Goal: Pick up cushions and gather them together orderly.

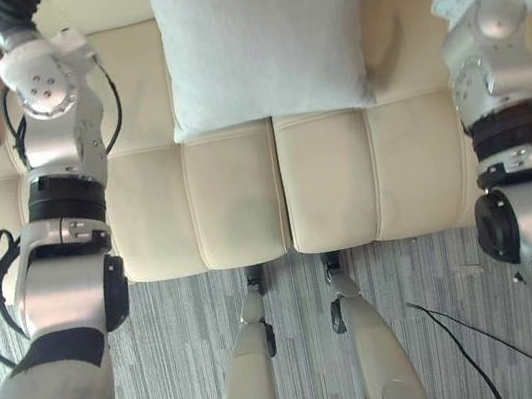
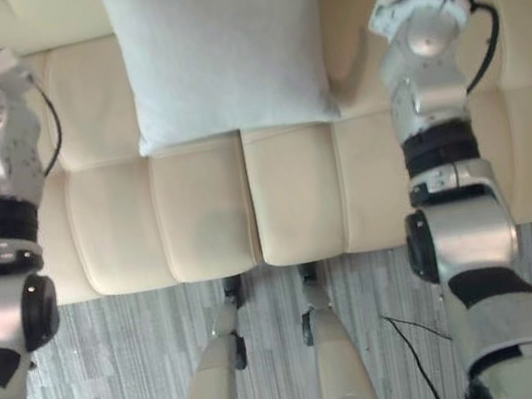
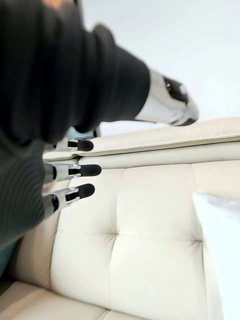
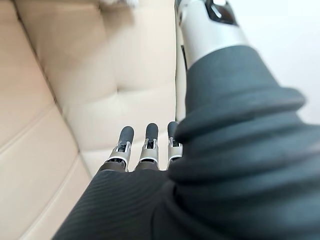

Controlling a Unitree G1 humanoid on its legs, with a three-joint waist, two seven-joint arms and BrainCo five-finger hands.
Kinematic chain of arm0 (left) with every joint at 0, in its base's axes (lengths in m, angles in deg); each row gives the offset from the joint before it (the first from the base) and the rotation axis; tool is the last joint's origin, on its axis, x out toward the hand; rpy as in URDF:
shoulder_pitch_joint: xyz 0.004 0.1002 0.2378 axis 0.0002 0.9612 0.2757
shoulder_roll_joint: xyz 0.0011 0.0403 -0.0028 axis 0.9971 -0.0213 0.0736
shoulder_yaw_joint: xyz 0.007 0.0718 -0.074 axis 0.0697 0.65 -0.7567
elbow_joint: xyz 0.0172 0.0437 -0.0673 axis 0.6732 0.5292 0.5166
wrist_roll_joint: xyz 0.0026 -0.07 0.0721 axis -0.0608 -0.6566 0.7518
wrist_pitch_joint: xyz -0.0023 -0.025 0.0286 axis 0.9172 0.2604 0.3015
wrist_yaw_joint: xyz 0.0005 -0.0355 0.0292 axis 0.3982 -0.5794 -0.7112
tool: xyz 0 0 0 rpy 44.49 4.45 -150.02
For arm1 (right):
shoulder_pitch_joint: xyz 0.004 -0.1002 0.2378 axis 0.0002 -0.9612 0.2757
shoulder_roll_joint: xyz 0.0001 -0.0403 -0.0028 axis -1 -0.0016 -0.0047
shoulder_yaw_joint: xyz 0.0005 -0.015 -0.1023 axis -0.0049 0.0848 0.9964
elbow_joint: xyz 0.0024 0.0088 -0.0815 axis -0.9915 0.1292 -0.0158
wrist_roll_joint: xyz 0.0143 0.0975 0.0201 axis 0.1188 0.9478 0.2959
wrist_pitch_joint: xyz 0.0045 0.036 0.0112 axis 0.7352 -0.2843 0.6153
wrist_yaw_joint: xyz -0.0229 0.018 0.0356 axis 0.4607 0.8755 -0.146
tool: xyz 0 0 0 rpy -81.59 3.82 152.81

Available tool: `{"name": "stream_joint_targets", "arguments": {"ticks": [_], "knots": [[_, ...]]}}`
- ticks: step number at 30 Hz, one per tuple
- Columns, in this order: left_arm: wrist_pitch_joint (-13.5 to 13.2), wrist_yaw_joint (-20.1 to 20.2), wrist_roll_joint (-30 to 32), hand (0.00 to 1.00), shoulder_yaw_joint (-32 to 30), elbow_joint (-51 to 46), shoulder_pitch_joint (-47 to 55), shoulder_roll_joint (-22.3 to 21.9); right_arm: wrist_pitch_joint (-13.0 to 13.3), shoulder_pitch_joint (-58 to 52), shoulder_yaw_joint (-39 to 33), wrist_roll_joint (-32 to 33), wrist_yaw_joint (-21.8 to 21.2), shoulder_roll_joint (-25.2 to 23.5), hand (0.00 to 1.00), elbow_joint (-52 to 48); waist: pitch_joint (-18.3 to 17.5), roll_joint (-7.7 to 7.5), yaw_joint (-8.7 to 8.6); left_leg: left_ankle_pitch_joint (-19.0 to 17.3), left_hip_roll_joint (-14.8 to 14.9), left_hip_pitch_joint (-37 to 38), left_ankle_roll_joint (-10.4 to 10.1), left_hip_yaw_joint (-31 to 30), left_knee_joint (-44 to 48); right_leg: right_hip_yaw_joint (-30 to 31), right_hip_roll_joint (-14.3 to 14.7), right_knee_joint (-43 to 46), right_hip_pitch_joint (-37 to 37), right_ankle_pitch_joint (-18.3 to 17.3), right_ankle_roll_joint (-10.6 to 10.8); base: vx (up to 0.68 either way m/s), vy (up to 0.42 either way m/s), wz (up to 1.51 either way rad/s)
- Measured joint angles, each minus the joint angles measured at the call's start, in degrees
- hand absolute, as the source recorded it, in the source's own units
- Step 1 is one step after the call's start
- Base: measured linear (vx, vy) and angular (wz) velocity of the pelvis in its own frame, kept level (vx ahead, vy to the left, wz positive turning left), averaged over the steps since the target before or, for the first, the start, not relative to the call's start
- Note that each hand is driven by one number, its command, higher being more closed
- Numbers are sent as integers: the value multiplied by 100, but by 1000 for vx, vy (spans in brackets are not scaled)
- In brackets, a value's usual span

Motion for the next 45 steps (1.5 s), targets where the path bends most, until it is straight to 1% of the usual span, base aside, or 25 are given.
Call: {"name": "stream_joint_targets", "arguments": {"ticks": [1, 3, 4, 6, 8, 9, 10, 12, 13, 14, 15, 17, 19, 22, 24, 28, 32, 33, 39, 45], "knots": [[-10, 19, 5, 0, -64, -150, 307, -48, 12, -328, -82, 0, -74, -2, 0, -213, -6, 0, -1, -1, 4, 35, -1, 8, 0, -1, 4, 29, 16, -11, -4, -12, -58, 0], [-16, 112, 42, 0, -257, -515, 1207, -391, 43, -1315, -289, -16, -201, -114, 0, -687, -7, 2, 4, -18, 10, 204, -8, 11, 0, -7, 6, 48, 192, -51, -2, -4, -45, 3], [-16, 123, 111, 0, -311, -678, 1644, -619, 53, -1803, -405, -22, -283, -255, 0, -910, -21, -3, 4, -54, 19, 310, -12, 9, 0, -15, 10, 57, 298, -82, 3, 0, -38, 6], [-10, 179, 300, 0, -303, -1024, 2732, -1313, 110, -2931, -577, -109, -434, -721, 0, -1343, -79, -6, 7, -171, 27, 536, -13, 1, 0, -35, 11, 79, 524, -186, -2, 3, -34, 4], [8, 280, 493, 0, -224, -1213, 3707, -1939, 123, -3857, -617, -194, -582, -1188, 0, -1544, -318, -10, 17, -243, 28, 575, -9, -9, 0, -35, 18, 62, 580, -245, 13, 25, -19, 3], [58, 416, 580, 0, -178, -1222, 4137, -2189, 124, -4281, -626, -336, -692, -1406, 0, -1545, -369, -12, 15, -252, 32, 669, -3, -8, 0, -32, 26, 47, 679, -271, 24, 45, -20, 2], [88, 514, 645, 0, -133, -1222, 4418, -2314, 122, -4567, -629, -405, -772, -1550, 0, -1544, -412, -9, 16, -282, 33, 733, 36, -13, 0, -33, 31, 37, 748, -322, 23, 51, -19, -1], [108, 745, 850, 0, 8, -1222, 5156, -2496, 122, -5314, -654, -567, -937, -1926, 0, -1482, -639, -11, 21, -319, 44, 877, 76, -5, 0, -41, 53, -62, 940, -337, 36, 57, -15, -1], [121, 874, 967, 0, 0, -1203, 5427, -2560, 120, -5587, -704, -607, -1024, -2080, 0, -1429, -743, -15, 31, -347, 51, 969, 60, -3, 1, -77, 56, -82, 1041, -349, 54, 76, -14, 2], [138, 973, 1075, 0, -9, -1121, 5716, -2640, 123, -5900, -749, -688, -1104, -2235, 0, -1273, -917, -18, 29, -386, 48, 1078, 69, -12, 0, -105, 60, -137, 1186, -366, 67, 77, -8, 3], [166, 1063, 1162, 0, -34, -1024, 5870, -2682, 97, -6063, -779, -778, -1173, -2308, 0, -1117, -1039, -22, 30, -424, 50, 1151, 87, -12, 2, -122, 65, -184, 1280, -377, 75, 99, -3, 7], [223, 1299, 1308, 0, -67, -527, 6171, -2753, 9, -6415, -787, -1021, -1351, -2441, 0, -616, -1369, -21, 32, -523, 64, 1339, 78, -11, 3, -150, 65, -293, 1535, -404, 86, 102, 4, 4], [282, 1418, 1413, 0, -154, -70, 6287, -2844, -40, -6532, -778, -1147, -1472, -2558, 0, -193, -1577, -26, 33, -576, 78, 1468, 86, 1, 2, -159, 63, -390, 1710, -405, 91, 86, 1, 0], [334, 1594, 1570, 0, -316, 584, 6348, -2925, -115, -6609, -763, -1287, -1648, -2740, 0, 395, -1740, -68, 37, -647, 85, 1724, 86, 20, 2, -174, 62, -488, 2010, -416, 107, 73, 9, -1], [345, 1607, 1689, 0, -344, 924, 6393, -2930, -135, -6627, -704, -1390, -1720, -2776, 0, 748, -1888, -103, 60, -710, 99, 1843, 82, 119, 1, -167, 63, -582, 2153, -414, 112, 58, 10, -6], [431, 1671, 1888, 0, -725, 1396, 6423, -3007, -218, -6669, -712, -1476, -1854, -2800, 0, 1375, -2102, -168, 118, -804, 102, 2080, 80, 188, -5, -154, 58, -706, 2435, -424, 125, 66, 10, -5], [456, 1721, 2067, 0, -826, 1738, 6508, -3038, -288, -6693, -835, -1470, -1907, -2899, 0, 1740, -2208, -244, 123, -870, 97, 2220, 80, 222, -29, -143, 51, -758, 2614, -462, 151, 48, 5, -3], [506, 1753, 2387, 0, -950, 2115, 6607, -2992, -411, -6441, -959, -1464, -2026, -2926, 0, 2574, -2261, -420, 131, -1114, -296, 2715, 329, 264, -38, -143, -298, -737, 3098, -738, 362, 0, 0, 0], [507, 1753, 2387, 0, -960, 2115, 6606, -2997, -412, -6450, -959, -1466, -2025, -2927, 0, 2573, -2260, -419, 123, -1114, -281, 2725, 328, 280, -34, -131, -296, -736, 3098, -738, 362, 0, 0, -1], [583, 1799, 2392, 0, -999, 2120, 6606, -3049, -496, -6465, -944, -1554, -2021, -2942, 0, 2550, -2213, -408, 124, -1138, -259, 2927, 311, 533, -7, 45, -274, -669, 3210, -739, 361, -31, -3, -14]]}}
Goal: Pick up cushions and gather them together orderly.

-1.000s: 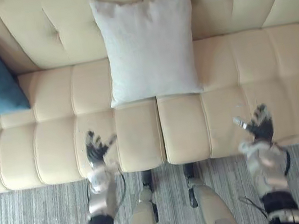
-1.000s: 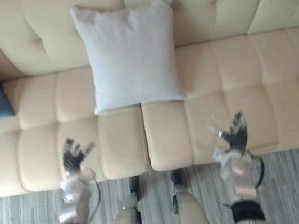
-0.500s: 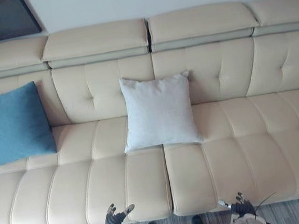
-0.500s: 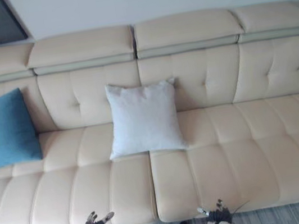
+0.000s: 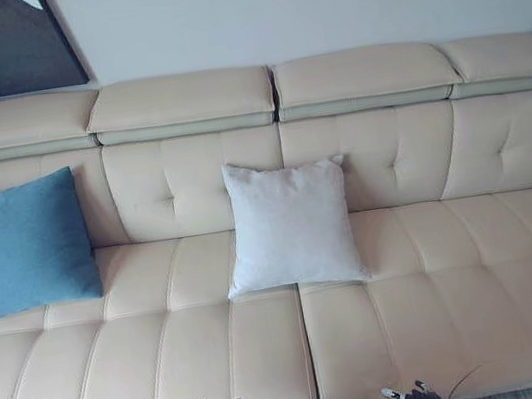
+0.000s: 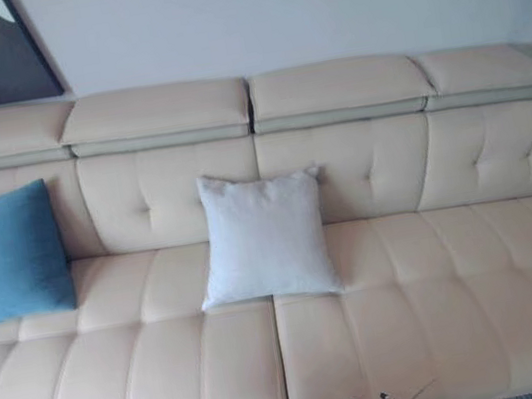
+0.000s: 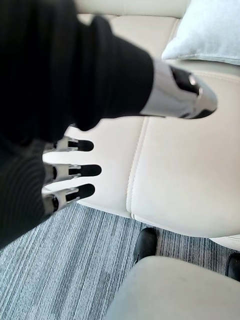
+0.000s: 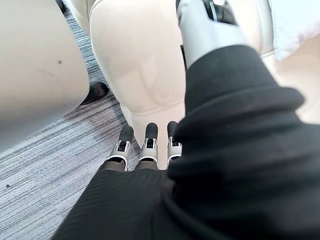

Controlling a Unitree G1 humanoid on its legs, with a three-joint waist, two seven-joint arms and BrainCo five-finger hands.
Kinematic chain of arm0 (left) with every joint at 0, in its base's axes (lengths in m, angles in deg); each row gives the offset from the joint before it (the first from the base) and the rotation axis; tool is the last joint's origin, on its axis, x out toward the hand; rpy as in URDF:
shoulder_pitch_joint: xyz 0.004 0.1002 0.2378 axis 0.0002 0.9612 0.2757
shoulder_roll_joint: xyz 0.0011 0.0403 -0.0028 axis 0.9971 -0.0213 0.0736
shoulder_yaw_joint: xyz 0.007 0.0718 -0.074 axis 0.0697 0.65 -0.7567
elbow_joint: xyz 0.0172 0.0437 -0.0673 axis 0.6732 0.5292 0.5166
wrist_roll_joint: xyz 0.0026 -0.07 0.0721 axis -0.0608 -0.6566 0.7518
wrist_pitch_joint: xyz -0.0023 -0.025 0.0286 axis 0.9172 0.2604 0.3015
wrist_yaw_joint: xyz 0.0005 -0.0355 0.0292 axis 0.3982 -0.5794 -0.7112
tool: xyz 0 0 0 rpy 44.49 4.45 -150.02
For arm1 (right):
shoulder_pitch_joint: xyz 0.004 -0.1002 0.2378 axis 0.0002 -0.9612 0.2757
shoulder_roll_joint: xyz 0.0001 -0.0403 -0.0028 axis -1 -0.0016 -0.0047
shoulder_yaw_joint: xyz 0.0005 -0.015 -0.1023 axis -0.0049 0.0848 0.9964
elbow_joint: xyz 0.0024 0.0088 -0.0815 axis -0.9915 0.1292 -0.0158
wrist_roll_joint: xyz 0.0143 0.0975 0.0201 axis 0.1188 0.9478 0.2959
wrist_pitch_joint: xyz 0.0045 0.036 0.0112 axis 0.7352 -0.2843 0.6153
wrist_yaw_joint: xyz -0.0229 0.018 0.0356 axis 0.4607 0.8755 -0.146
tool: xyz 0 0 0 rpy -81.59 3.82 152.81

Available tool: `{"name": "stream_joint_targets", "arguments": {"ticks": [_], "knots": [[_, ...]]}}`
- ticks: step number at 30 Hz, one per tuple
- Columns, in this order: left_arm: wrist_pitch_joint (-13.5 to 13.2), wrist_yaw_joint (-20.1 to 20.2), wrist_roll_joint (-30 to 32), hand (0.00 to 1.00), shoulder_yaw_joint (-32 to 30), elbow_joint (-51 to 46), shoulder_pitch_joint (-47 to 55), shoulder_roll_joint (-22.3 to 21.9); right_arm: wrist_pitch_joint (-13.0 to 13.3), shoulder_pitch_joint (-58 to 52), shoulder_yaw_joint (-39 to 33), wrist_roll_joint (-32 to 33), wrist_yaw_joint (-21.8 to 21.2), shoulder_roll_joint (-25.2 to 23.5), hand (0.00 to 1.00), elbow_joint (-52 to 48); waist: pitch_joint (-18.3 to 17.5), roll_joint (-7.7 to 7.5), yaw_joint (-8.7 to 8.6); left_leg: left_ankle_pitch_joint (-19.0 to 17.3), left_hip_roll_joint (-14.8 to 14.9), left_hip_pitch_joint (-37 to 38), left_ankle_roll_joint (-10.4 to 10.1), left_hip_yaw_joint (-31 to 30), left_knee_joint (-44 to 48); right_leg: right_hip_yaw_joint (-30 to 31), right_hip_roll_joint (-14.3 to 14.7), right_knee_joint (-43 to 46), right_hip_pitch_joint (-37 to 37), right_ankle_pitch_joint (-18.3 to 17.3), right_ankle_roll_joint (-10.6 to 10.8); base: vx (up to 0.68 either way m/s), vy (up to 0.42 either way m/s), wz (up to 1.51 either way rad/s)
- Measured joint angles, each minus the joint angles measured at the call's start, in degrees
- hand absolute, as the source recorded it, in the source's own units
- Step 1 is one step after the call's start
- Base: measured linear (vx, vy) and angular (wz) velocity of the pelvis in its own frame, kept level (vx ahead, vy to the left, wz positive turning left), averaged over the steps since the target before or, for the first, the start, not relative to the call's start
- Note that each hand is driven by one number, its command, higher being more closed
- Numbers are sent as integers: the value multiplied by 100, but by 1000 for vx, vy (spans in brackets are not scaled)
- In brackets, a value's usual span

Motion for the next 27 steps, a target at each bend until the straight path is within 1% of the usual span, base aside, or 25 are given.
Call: {"name": "stream_joint_targets", "arguments": {"ticks": [3, 5, 7, 9, 10, 11, 12, 14, 15, 16, 17, 18, 19, 20, 21, 22, 23, 24, 25, 26, 27], "knots": [[90, 35, 0, 0, -8, 44, -12, 10, -82, -15, 124, -168, 18, -9, 0, -25, 6, -17, 5, -21, 19, 93, 12, 161, 0, 146, 18, 52, -1, 1, -1, -74, -10, -27], [96, 41, 3, 0, -9, 89, -41, 21, -150, -11, 200, -373, 64, -13, 0, -138, 59, -71, 20, -57, 30, 181, 16, 295, -3, 255, 20, 132, -5, 0, 1, -82, 0, -26], [101, 49, 3, 0, -9, 103, -72, 35, -163, -7, 393, -405, 118, -10, 0, -224, 70, -90, 20, -115, 31, 185, 29, 422, 1, 321, 18, 143, -42, 4, 8, -71, 2, -24], [93, 48, 4, 0, -6, 98, -130, 53, -204, 48, 616, -575, 152, 13, 0, -222, 98, -135, 69, -165, 37, 93, 79, 735, 43, 487, 22, 245, -265, 12, 20, -85, 5, -40], [93, 47, 1, 0, -5, 98, -144, 82, -214, 94, 668, -613, 166, 15, 0, -222, 107, -158, 95, -221, 37, -28, 80, 823, 171, 544, 20, 273, -390, 9, 16, -83, -6, -57], [95, 44, 2, 0, 3, 98, -224, 139, -239, 218, 717, -617, 182, 3, 0, -224, 170, -199, 122, -354, 57, -214, 74, 984, 457, 606, 16, 379, -554, 19, 15, -99, -19, -66], [97, 38, 5, 0, 7, 94, -314, 205, -249, 352, 801, -621, 188, -48, 0, -228, 306, -276, 141, -487, 117, -395, 85, 1116, 833, 580, -2, 498, -672, 36, 9, -70, -27, -58], [126, 30, 4, 0, 4, 91, -394, 251, -249, 465, 791, -664, 203, -178, 0, -246, 381, -317, 128, -750, 267, -693, 81, 1201, 1440, 416, -18, 671, -809, 106, 20, -60, -24, -31], [128, 26, 4, 0, 4, 84, -412, 249, -248, 479, 791, -676, 208, -199, 0, -248, 383, -315, 127, -804, 307, -749, 90, 1216, 1554, 382, 3, 706, -835, 113, 14, -28, -37, -6], [137, 19, 3, 0, 0, 43, -460, 189, -252, 487, 798, -736, 213, -210, 0, -308, 435, -190, 136, -832, 466, -827, 97, 1236, 1692, 257, 58, 982, -898, 28, -79, 18, -37, 17], [135, 14, 2, 0, 3, -90, -480, 134, -253, 478, 803, -784, 214, -223, 0, -452, 437, -185, 140, -827, 524, -831, 91, 1193, 1743, 26, -17, 2307, -1164, -442, -281, 40, -35, 25], [133, 13, 2, 0, 4, -133, -483, 117, -248, 488, 807, -805, 213, -223, 0, -483, 433, -191, 140, -827, 548, -845, 91, 1187, 1791, 7, -69, 2669, -1185, -546, -257, 81, -47, 31], [130, 13, 2, 0, 2, -190, -490, 105, -228, 536, 844, -841, 215, -218, 0, -493, 394, -231, 153, -827, 580, -940, 93, 1170, 2005, 38, -287, 3389, -1130, -670, -172, 101, -161, 36], [131, 12, 1, 0, -5, -221, -490, 119, -213, 590, 868, -848, 216, -225, 0, -489, 317, -334, 159, -827, 588, -1092, 94, 1169, 2258, 154, -504, 3623, -980, -696, -88, 81, -155, 34], [130, 11, 1, 0, -9, -237, -481, 124, -211, 609, 869, -851, 215, -227, 0, -484, 291, -371, 172, -827, 591, -1178, 94, 1171, 2347, 194, -563, 3606, -942, -730, -24, 3, -275, 21], [141, 10, 0, 0, -138, -237, -521, 106, -211, 726, 863, -866, 217, -199, 0, -472, 244, -407, 197, -827, 699, -1376, 92, 1169, 2625, 237, -424, 3314, -902, -808, 169, -78, -199, -15], [136, -4, -7, 0, -218, -248, -494, -14, -210, 840, 866, -892, 226, -149, 0, -482, 229, -206, 316, -744, 856, -1438, 38, 1146, 2632, 277, -236, 3027, -787, -810, 236, -78, -199, -20], [135, -9, -7, 0, -205, -243, -479, -46, -211, 861, 864, -897, 234, -107, 0, -482, 236, -156, 351, -696, 911, -1430, 16, 1137, 2598, 283, -184, 2917, -698, -887, 281, -103, -214, -15], [137, -32, -6, 0, -107, -236, -470, -59, -214, 910, 868, -941, 269, -65, 0, -483, 258, -141, 349, -651, 929, -1452, -59, 1127, 2594, 269, -165, 2619, -534, -1152, 231, -114, -262, 10], [139, -73, -6, 0, -4, -234, -496, -77, -222, 931, 897, -945, 304, -27, 0, -480, 277, -90, 340, -604, 969, -1507, -138, 1085, 2602, 192, -112, 2392, -421, -1275, 183, -150, -303, 13], [138, -83, -7, 0, 30, -234, -502, -88, -222, 932, 899, -944, 316, -5, 0, -478, 289, -37, 339, -579, 998, -1542, -181, 1054, 2608, 147, -66, 2303, -398, -1274, 182, -121, -173, 13]]}}
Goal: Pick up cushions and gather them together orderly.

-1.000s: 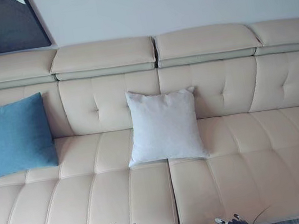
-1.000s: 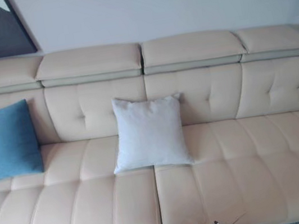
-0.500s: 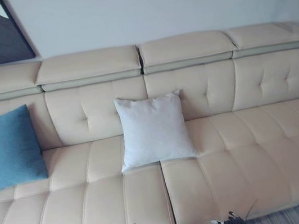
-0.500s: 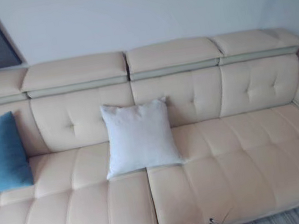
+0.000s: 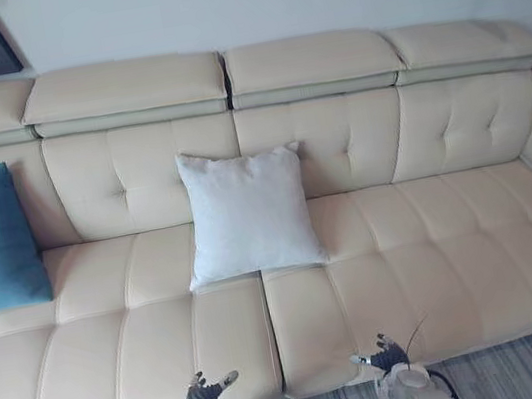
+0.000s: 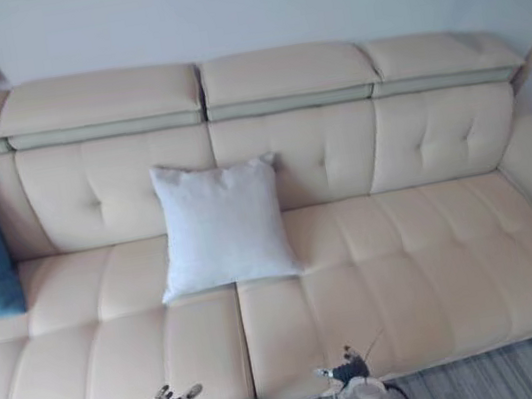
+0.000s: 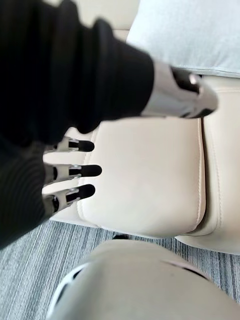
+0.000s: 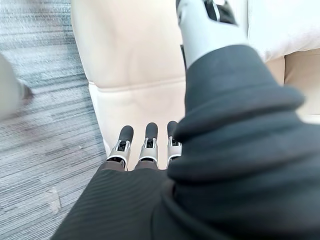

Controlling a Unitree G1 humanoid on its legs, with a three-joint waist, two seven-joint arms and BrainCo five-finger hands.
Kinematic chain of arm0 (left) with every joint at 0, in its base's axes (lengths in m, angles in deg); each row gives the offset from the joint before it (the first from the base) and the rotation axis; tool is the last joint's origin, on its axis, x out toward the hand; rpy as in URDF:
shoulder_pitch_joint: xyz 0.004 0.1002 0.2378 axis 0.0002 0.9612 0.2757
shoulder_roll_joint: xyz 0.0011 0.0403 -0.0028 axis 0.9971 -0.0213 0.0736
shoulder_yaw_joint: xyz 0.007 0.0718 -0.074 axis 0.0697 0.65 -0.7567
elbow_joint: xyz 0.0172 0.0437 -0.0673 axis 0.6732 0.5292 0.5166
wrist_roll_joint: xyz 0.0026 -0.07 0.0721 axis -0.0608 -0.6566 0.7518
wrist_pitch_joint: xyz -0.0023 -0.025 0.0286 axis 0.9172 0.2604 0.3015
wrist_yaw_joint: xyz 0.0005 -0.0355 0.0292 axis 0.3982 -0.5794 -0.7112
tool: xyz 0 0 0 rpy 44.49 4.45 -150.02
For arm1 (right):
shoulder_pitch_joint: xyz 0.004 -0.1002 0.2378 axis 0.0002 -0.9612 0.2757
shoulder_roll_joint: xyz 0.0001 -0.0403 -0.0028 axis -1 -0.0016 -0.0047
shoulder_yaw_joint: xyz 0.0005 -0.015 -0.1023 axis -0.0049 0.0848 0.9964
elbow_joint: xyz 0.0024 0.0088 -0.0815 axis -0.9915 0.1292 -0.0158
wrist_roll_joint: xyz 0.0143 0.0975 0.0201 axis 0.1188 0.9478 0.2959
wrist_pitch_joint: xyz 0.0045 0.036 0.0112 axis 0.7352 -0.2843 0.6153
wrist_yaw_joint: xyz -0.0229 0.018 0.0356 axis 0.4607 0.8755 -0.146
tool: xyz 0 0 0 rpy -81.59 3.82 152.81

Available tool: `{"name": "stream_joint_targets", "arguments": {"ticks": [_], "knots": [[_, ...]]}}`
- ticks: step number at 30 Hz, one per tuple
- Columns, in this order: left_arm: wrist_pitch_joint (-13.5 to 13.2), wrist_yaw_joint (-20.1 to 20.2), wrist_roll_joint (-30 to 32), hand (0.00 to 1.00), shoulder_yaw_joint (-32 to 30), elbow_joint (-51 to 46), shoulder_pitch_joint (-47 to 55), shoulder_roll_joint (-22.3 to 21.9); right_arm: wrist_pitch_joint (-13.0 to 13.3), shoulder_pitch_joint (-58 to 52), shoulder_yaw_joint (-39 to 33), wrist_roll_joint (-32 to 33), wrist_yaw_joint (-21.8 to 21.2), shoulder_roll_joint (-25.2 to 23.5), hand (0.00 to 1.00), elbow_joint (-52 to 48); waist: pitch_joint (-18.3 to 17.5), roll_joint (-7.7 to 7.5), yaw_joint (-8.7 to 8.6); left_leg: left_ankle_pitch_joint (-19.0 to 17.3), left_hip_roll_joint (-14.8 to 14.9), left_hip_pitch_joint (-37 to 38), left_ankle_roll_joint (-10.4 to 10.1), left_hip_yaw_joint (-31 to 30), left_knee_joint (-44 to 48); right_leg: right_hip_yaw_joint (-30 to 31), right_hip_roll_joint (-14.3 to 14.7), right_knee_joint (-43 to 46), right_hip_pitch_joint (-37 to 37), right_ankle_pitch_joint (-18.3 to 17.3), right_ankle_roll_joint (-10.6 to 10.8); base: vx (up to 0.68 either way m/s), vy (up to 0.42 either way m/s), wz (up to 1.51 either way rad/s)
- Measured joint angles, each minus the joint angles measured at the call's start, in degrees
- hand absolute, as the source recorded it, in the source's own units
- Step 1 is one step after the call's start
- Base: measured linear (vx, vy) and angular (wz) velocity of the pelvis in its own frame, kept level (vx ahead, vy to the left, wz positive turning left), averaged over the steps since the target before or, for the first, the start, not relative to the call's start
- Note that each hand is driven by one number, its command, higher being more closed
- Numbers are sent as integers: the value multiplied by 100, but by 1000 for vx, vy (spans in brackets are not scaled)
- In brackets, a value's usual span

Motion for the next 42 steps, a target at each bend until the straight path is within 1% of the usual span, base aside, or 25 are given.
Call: {"name": "stream_joint_targets", "arguments": {"ticks": [3, 4, 6, 7, 8, 9, 11, 12, 13, 14, 15, 17, 22, 26, 27, 31, 32, 34, 35, 36, 37, 38, 39, 41, 42], "knots": [[-14, -11, -2, 0, 66, 1, -43, -122, -17, 20, 1, -12, 100, 85, 0, 45, 203, 302, -87, 311, 253, -4, -354, -291, -272, -391, 268, -350, 216, 7, -22, -196, -201, 31], [-14, -12, -4, 0, 87, 0, -43, -118, -27, 12, 1, -24, 103, 91, 0, 46, 217, 307, -112, 389, 253, 17, -369, -323, -347, -419, 279, -336, 212, 8, -60, -269, -211, 30], [-15, -14, -6, 0, 96, 1, -13, -106, -36, -32, -9, -51, 119, 93, 0, 47, 247, 254, -189, 824, 202, 151, -409, -413, -831, -533, 254, -281, 80, -10, -225, -256, -137, 17], [-17, -14, -7, 0, 90, -6, -14, -104, -35, -37, -9, -53, 124, 93, 0, 47, 266, 216, -188, 824, 185, 156, -410, -424, -845, -542, 237, -287, 70, -39, -289, -230, -60, -17], [-18, -14, -7, 0, 75, -21, -34, -118, -37, -26, -30, -74, 127, 181, 0, 48, 300, 229, -176, 672, 154, 119, -362, -453, -734, -554, 159, -253, -33, -136, -582, -177, -8, -22], [-17, -12, -5, 0, 47, -20, -29, -131, -37, -34, -47, -86, 129, 215, 0, 48, 310, 257, -191, 571, 152, 97, -336, -496, -618, -542, 133, -241, -58, -126, -593, -215, 83, -33], [-25, -11, -21, 0, -32, -10, 1, -138, -87, -209, -108, -115, 131, 226, 0, 57, 283, 191, -206, 3, -97, 218, -213, -489, 168, -311, -78, -303, -150, -21, -510, -204, 173, -34], [-27, -12, -27, 0, -43, -6, 7, -142, -91, -234, -108, -116, 130, 222, 0, 58, 283, 190, -208, -122, -125, 267, -202, -495, 265, -252, -94, -339, -180, 20, -477, -177, 216, -52], [-29, -10, -46, 0, -167, -3, 32, -168, -101, -274, -107, -118, 119, 210, 0, 63, 275, 223, -207, -458, -142, 429, -191, -486, 266, -111, -81, -411, -298, 107, -418, -177, 298, -71], [-22, -5, -62, 0, -291, -10, 57, -208, -110, -287, -116, -124, 111, 181, 0, 90, 234, 275, -178, -792, -169, 533, -282, -425, -10, 70, -21, -395, -491, 166, -279, -140, 254, -74], [-17, -12, -62, 0, -321, -4, 62, -185, -118, -313, -124, -130, 109, 125, 0, 94, 222, 260, -175, -804, -191, 514, -270, -359, -47, 149, -22, -406, -528, 197, -277, -90, 236, -62], [-18, -21, -111, 0, -478, 9, 150, -106, -134, -441, -122, -168, 80, -41, 0, 101, 123, 113, -216, -848, -358, 520, -191, -178, -101, 327, -140, -698, -512, 475, -192, -16, 195, -46], [-17, -10, -109, 0, -468, 93, 135, -139, -132, -465, -121, -164, 71, -76, 0, 160, -35, 97, -251, -885, -512, 548, -141, -168, -183, 405, -205, -1066, -412, 738, -61, 57, 111, -9], [-3, 13, -87, 0, -465, 292, 67, -229, -128, -450, -121, -107, 71, -33, 0, 279, -137, 303, -246, -835, -470, 663, -78, -211, -108, 521, -90, -1161, -338, 764, -78, 176, -7, -35], [6, 22, -47, 0, -462, 404, 22, -247, -127, -455, -118, -95, 71, -14, 0, 282, -143, 334, -235, -836, -445, 746, -76, -216, -109, 628, -36, -1213, -301, 804, -142, 122, -22, -50], [26, 52, 16, 0, -457, 479, -76, -278, -98, -443, -115, -42, 73, -6, 0, 275, -143, 329, -215, -895, -361, 823, 29, -232, -96, 980, 190, -1252, -527, 975, -354, 42, -22, -90], [34, 62, 17, 0, -469, 478, -108, -283, -90, -395, -106, -42, 72, -2, 0, 269, -133, 335, -195, -935, -288, 802, 99, -87, -102, 1000, 347, -1185, -806, 1217, -354, -30, 3, -139], [67, 67, 18, 0, -474, 479, -121, -289, -90, -280, -101, -44, 76, -2, 0, 266, -105, 363, -157, -941, -134, 808, 111, 267, -142, 552, 522, -1218, -1136, 1637, -539, -57, -4, -187], [73, 72, 18, 0, -477, 456, -109, -298, -88, -160, -109, -43, 79, -13, 0, 236, -51, 454, -175, -946, 71, 851, 103, 669, -214, -376, 468, -1236, -1250, 1633, -833, -55, -62, -175], [83, 76, 23, 0, -465, 444, -123, -297, -84, -157, -121, -45, 81, -17, 0, 230, -41, 424, -219, -950, 71, 904, 97, 824, -244, -949, 372, -1002, -1314, 1478, -934, -30, -73, -149], [91, 95, 30, 0, -438, 372, -112, -317, -92, -192, -178, -48, 83, -8, 0, 234, -45, 390, -202, -957, 69, 1041, 76, 1176, -376, -2118, 110, -472, -1388, 1018, -1141, 31, -105, -130], [93, 106, 24, 0, -416, 320, -67, -316, -88, -230, -284, -57, 87, -25, 0, 243, -32, 339, -161, -958, 52, 1218, 71, 1536, -394, -3072, -72, -419, -1163, 780, -1281, 36, -88, -136], [91, 105, 23, 0, -414, 303, -68, -294, -88, -225, -302, -59, 89, -37, 0, 248, -9, 303, -154, -961, 28, 1283, 66, 1625, -387, -3228, -77, -502, -1090, 724, -1215, 27, -115, -125], [108, 122, 28, 0, -319, 345, -65, -198, -53, -221, -352, -63, 82, 34, 0, 278, 101, 383, -212, -984, 46, 1430, 47, 1508, -308, -2777, 251, -672, -978, 692, -1218, -15, -148, -100], [112, 122, 33, 0, -274, 347, -50, -181, -51, -216, -354, -66, 87, 55, 0, 301, 103, 389, -198, -983, 77, 1432, 47, 1445, -263, -2692, 317, -709, -980, 674, -1199, -8, -147, -89]]}}
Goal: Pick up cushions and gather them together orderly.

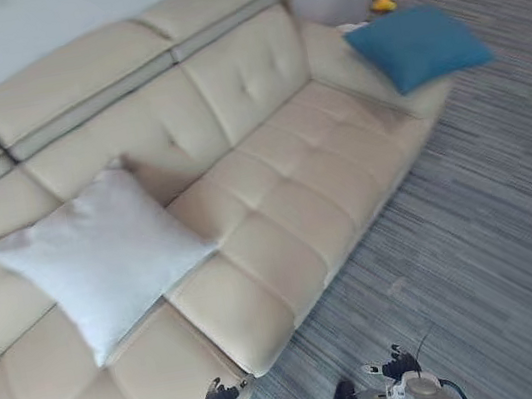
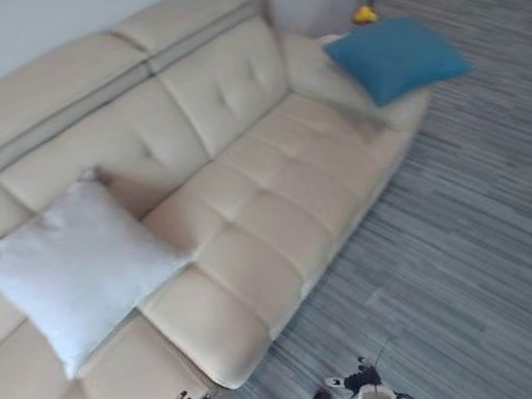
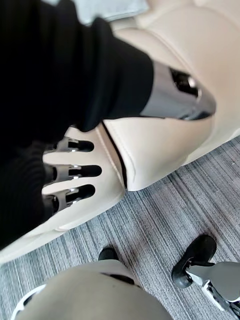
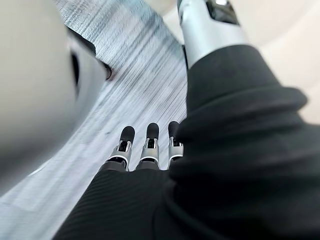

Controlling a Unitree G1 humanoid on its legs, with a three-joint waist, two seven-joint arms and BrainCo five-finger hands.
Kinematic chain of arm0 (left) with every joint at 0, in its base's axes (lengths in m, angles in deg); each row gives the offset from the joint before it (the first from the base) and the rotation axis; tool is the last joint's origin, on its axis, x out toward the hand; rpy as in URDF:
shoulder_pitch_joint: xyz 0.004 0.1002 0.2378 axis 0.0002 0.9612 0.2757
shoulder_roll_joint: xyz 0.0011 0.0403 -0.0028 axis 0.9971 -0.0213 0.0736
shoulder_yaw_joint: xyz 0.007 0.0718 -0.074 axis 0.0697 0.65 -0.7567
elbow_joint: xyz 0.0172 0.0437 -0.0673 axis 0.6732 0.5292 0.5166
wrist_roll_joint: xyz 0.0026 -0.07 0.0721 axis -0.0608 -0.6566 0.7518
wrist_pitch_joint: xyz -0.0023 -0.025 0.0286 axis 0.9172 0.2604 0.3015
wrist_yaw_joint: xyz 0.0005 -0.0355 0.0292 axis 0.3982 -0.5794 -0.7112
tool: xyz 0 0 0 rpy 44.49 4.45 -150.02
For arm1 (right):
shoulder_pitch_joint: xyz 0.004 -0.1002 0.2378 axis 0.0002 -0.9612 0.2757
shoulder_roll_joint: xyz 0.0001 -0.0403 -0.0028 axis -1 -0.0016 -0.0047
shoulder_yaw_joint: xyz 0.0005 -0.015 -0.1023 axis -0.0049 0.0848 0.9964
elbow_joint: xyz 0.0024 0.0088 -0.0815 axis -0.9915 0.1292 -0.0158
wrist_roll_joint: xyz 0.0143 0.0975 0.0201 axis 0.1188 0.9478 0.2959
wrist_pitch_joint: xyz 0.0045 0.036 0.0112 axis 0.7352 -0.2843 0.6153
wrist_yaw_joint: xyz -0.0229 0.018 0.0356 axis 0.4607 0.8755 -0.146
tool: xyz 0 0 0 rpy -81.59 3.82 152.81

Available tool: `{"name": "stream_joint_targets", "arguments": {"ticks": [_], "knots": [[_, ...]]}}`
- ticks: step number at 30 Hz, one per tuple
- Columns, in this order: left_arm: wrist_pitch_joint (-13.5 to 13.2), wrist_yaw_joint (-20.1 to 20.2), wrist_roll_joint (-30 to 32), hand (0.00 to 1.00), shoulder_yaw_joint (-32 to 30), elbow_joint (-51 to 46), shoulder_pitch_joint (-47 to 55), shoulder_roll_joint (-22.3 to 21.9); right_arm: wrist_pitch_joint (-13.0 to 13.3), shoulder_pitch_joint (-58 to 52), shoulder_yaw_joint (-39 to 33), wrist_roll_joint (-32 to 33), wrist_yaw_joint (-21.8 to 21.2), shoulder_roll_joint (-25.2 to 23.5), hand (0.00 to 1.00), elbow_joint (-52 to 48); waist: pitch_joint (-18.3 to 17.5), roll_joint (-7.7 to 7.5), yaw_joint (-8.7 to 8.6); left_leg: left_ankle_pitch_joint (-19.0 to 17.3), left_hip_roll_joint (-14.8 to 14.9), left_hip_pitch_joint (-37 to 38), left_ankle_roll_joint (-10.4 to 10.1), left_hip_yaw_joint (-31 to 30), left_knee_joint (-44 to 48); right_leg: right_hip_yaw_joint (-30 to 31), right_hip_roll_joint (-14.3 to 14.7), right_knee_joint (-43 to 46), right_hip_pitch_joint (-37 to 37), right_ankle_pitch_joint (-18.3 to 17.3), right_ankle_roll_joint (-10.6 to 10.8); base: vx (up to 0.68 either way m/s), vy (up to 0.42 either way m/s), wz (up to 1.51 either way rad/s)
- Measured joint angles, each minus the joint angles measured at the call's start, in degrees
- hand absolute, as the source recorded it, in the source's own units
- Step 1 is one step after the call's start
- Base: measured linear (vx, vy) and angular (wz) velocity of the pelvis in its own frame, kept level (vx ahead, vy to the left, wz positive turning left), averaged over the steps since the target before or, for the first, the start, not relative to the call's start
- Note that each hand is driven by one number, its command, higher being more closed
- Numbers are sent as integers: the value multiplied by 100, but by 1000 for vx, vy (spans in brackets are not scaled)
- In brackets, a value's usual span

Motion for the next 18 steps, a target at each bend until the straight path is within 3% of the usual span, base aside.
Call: {"name": "stream_joint_targets", "arguments": {"ticks": [3, 4, 5, 6, 8, 9, 10, 12, 13, 15, 16, 17, 18], "knots": [[18, 9, 87, 0, 64, 6, 34, 72, 4, -25, -107, 14, 6, 42, 0, 34, 54, 68, -27, 22, 439, -353, 34, -403, 1340, 224, 363, -194, 201, -40, -55, 47, -178, -56], [19, 12, 93, 0, 21, -24, 24, 82, 6, -54, -105, 28, 20, 45, 0, 30, 113, 83, -24, 100, 687, -772, 294, -714, 2328, 324, 518, -249, 346, -68, -127, 45, -162, -46], [11, 16, 96, 0, -11, -82, 28, 88, 5, -54, -103, 47, 31, 56, 0, 18, 192, 60, 5, 22, 721, -1044, 460, -1025, 2993, 463, 636, -251, 424, -82, -235, 80, -132, -74], [11, 14, 95, 0, -80, -179, 32, 70, 4, 1, -93, 93, 56, 36, 0, -17, 259, 137, 27, -121, 492, -1409, 286, -1569, 3486, 674, 762, -267, 540, -143, -344, 72, -77, -80], [2, 13, 73, 0, -84, -270, 96, 75, 3, 55, -85, 189, 56, -32, 0, -22, 321, 53, 116, -286, -58, -1820, 98, -2103, 3378, 1058, 855, -309, 573, -162, -387, 89, -37, -116], [-17, 17, 72, 0, -80, -383, 96, 53, 2, 57, -50, 194, 61, -58, 0, -31, 332, 31, 237, -364, -551, -2137, 45, -2501, 2958, 1368, 920, -402, 588, -132, -458, 108, 1, -125], [-30, 18, 67, 0, -80, -417, 91, 35, 1, 53, -17, 193, 62, -58, 0, -31, 336, 26, 286, -365, -721, -2227, 40, -2647, 2757, 1459, 931, -431, 592, -127, -468, 150, 21, -138], [-68, 20, 42, 0, -141, -532, 115, -69, -38, 59, 54, 188, 76, -90, 0, -30, 350, 34, 470, -164, -1274, -2487, 24, -3448, 1490, 2048, 1104, -570, 702, -95, -489, 159, 34, -139], [-72, 21, 16, 0, -173, -536, 116, -91, -41, 60, 79, 186, 74, -95, 0, -30, 341, 42, 507, -71, -1301, -2486, 50, -3556, 1274, 2118, 1138, -570, 717, -92, -478, 185, 52, -135], [-75, 22, -49, 0, -211, -566, 171, -112, -63, 35, 76, 177, 50, -188, 0, -34, 232, -1, 619, 460, -1212, -2398, 309, -3585, 1032, 2682, 1348, -498, 794, -198, -431, 239, 89, -138], [-76, 40, -50, 0, -239, -579, 188, -95, -65, 27, 77, 174, 51, -238, 0, -45, 174, -58, 653, 495, -1186, -2348, 314, -3471, 1002, 2836, 1352, -398, 759, -291, -411, 338, 102, -132], [-68, 71, -40, 0, -311, -564, 204, -16, -66, -1, 78, 173, 52, -316, 0, -58, 77, -246, 664, 455, -1155, -2242, 315, -3180, 904, 3062, 1298, -75, 683, -481, -315, 404, 90, -114], [-40, 90, -43, 0, -313, -549, 200, 34, -50, -104, 92, 172, 50, -340, 0, -61, 16, -377, 678, 410, -1126, -2119, 371, -2869, 859, 3057, 1168, 416, 520, -728, 86, 416, 92, -117]]}}
